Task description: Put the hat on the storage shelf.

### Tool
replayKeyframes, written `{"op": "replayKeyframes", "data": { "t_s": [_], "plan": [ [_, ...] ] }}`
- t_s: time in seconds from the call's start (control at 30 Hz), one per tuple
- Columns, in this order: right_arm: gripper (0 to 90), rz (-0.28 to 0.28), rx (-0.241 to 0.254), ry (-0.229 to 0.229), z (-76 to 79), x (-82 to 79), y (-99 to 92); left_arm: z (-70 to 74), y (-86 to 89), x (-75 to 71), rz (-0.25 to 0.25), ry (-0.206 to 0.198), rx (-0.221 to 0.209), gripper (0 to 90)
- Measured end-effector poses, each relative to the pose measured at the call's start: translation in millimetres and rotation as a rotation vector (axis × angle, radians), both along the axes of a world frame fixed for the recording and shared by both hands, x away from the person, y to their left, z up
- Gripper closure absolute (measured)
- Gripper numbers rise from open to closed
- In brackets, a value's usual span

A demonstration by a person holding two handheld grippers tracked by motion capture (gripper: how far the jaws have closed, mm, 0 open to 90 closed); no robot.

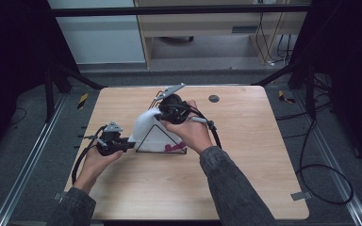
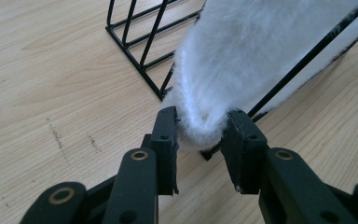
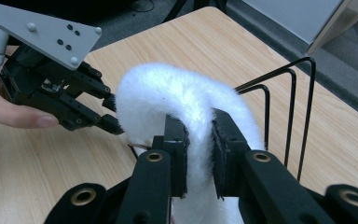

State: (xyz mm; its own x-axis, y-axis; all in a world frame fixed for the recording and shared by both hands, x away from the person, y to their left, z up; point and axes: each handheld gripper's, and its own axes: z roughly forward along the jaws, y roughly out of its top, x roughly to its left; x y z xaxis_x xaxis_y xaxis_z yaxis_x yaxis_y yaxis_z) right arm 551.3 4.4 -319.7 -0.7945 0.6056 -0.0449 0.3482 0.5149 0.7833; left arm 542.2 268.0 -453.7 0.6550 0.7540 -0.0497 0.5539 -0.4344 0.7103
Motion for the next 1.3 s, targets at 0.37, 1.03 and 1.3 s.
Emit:
{"op": "replayKeyframes", "data": {
  "t_s": [0.37, 1.03, 1.3],
  "plan": [
    [72.6, -0.004, -0.003, 0.010, -0.1, -0.1, -2.1, -2.4, -0.2, -0.3, 0.011, 0.002, 0.022, 61.6],
    [49.0, -0.023, 0.010, 0.013, 1.5, -5.2, -6.6, 11.7, 11.3, -4.8, 0.049, -0.066, -0.010, 47.6],
    [39.4, -0.029, 0.025, -0.002, 7.0, -10.9, -10.9, 22.9, 11.1, -12.0, 0.079, -0.116, -0.011, 29.7]
  ]
}}
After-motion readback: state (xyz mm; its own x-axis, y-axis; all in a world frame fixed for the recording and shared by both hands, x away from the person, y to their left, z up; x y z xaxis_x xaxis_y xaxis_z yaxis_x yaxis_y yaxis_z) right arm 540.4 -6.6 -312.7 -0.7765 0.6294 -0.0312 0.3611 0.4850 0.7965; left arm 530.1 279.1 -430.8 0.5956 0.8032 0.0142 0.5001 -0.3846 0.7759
